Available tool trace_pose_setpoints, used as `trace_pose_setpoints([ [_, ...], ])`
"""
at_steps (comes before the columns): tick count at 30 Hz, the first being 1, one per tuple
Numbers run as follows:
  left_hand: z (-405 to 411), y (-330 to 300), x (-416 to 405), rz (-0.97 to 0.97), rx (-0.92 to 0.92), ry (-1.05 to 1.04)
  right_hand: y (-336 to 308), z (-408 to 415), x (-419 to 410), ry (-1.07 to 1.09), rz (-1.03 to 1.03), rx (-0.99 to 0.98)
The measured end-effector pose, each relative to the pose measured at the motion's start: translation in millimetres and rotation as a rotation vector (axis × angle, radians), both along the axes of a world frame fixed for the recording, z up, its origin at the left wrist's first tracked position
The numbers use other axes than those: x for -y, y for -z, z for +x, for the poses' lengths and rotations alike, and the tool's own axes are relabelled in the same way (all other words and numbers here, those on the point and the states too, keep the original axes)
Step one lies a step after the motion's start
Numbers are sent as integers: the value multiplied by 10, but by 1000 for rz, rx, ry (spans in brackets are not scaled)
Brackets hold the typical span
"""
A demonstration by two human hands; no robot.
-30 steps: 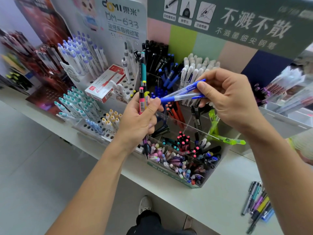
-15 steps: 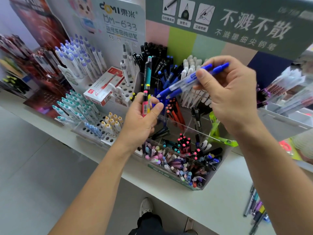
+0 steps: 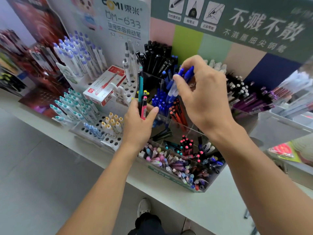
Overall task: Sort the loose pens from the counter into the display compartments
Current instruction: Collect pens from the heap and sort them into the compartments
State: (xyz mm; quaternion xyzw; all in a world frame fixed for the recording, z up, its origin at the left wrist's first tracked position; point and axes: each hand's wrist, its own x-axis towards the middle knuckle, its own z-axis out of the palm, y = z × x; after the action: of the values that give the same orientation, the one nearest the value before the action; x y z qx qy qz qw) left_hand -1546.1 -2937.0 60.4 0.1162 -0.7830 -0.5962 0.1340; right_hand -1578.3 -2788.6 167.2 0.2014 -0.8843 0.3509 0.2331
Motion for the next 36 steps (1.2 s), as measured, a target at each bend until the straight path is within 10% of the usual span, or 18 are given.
trace_pose_setpoints([
  [17, -138, -58, 104, -190, -33, 61, 189, -97, 233, -24, 103, 185],
  [24, -114, 0, -19, -109, -82, -21, 257, -15, 28, 7, -262, 184],
  [36, -103, -50, 60, -89, -82, 69, 513, 77, 34, 54, 9, 147],
])
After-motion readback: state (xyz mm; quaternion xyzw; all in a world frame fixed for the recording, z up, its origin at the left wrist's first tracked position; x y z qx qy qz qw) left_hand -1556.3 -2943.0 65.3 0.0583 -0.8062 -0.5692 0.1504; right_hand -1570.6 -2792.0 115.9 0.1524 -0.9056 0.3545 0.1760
